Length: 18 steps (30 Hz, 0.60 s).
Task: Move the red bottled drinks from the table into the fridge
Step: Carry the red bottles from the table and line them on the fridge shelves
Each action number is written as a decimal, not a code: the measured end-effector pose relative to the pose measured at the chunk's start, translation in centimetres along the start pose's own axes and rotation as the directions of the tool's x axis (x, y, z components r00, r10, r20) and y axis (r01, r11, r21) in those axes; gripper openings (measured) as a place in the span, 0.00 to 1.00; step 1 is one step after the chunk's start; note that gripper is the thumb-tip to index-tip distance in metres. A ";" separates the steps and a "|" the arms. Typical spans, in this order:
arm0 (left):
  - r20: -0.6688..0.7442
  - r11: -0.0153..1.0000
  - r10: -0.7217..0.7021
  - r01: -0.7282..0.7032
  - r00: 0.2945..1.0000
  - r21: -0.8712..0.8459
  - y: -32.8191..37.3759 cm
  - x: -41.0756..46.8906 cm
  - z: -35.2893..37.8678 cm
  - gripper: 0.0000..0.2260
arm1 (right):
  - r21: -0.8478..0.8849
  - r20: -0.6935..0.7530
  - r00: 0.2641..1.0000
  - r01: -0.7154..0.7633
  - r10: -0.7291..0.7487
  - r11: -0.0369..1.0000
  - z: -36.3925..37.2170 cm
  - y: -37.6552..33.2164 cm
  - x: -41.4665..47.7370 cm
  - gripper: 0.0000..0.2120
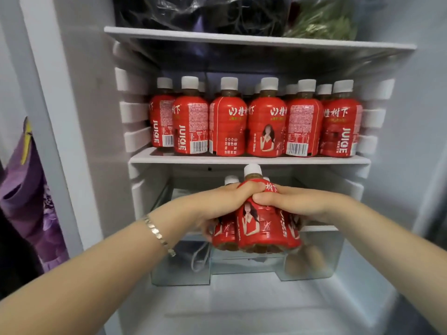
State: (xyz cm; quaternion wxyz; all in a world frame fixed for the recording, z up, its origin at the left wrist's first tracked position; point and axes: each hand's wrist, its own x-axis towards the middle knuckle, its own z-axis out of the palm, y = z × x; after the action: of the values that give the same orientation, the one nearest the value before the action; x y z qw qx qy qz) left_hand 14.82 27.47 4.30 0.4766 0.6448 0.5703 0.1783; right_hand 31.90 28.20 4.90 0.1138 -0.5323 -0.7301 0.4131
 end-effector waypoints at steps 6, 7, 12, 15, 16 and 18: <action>-0.019 0.991 -0.132 0.132 0.991 0.010 2.3 1.6 0.2 0.33 | 0.259 -0.106 0.978 -0.147 0.179 0.955 -0.6 0.9 0.1 0.38; -0.012 0.989 -0.144 0.144 0.989 -0.014 2.5 1.9 0.3 0.34 | 0.278 -0.131 0.968 -0.174 0.216 0.945 -0.8 0.9 0.3 0.41; -0.083 0.986 -0.010 -0.004 0.996 -0.164 3.0 4.1 0.9 0.37 | 0.259 -0.183 0.907 -0.327 0.379 0.909 -2.3 -0.2 0.9 0.53; -0.309 0.993 0.069 -0.096 0.948 -0.071 2.8 5.1 1.6 0.51 | 0.198 -0.223 0.899 -0.336 0.376 0.921 -3.2 -0.4 1.1 0.52; -0.382 0.991 0.111 -0.132 0.918 -0.029 2.5 5.4 1.9 0.53 | 0.182 -0.244 0.904 -0.311 0.349 0.933 -3.4 -0.2 1.4 0.47; -0.470 0.971 0.238 -0.222 0.850 0.090 1.6 5.3 2.4 0.50 | 0.206 -0.308 0.918 -0.192 0.250 0.959 -3.5 0.0 2.0 0.29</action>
State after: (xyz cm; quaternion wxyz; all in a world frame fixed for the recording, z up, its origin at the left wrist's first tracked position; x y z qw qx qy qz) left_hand 19.13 31.48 2.79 0.2862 0.6519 0.5915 0.3784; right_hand 33.20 31.64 6.52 0.2325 -0.6614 -0.5972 0.3896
